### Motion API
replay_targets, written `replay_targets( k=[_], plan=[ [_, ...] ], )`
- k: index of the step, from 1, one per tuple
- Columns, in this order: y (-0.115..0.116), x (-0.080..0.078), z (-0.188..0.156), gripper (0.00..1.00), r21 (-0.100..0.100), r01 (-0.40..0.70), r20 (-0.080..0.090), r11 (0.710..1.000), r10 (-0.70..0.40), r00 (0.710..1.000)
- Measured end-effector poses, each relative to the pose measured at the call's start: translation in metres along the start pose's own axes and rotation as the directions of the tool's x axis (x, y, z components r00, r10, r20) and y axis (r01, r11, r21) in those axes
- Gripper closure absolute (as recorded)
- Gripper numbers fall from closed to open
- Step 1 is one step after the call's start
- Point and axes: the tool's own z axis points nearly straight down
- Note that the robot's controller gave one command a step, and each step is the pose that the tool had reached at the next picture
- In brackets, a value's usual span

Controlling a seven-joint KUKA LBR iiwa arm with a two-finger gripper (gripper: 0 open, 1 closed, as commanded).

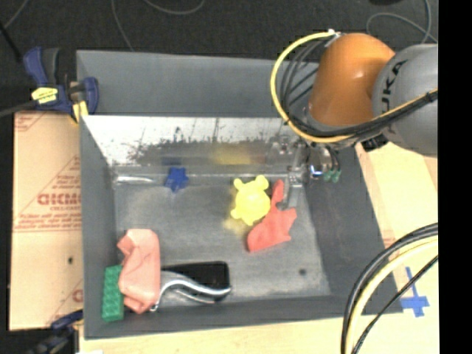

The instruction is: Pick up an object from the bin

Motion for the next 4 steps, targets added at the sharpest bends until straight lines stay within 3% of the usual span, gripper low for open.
replay_targets(
  k=[1,2,3,4],
  plan=[
    [0.000,-0.001,-0.005,0.00,0.001,0.001,0.008,1.000,-0.001,1.000],
    [0.000,0.001,0.019,0.00,-0.001,-0.043,0.016,0.999,0.043,0.999],
    [-0.003,0.004,0.080,0.00,0.001,-0.043,0.014,0.999,0.043,0.999],
    [0.008,-0.008,0.111,1.00,0.006,0.266,0.021,0.964,-0.266,0.964]
  ],
)
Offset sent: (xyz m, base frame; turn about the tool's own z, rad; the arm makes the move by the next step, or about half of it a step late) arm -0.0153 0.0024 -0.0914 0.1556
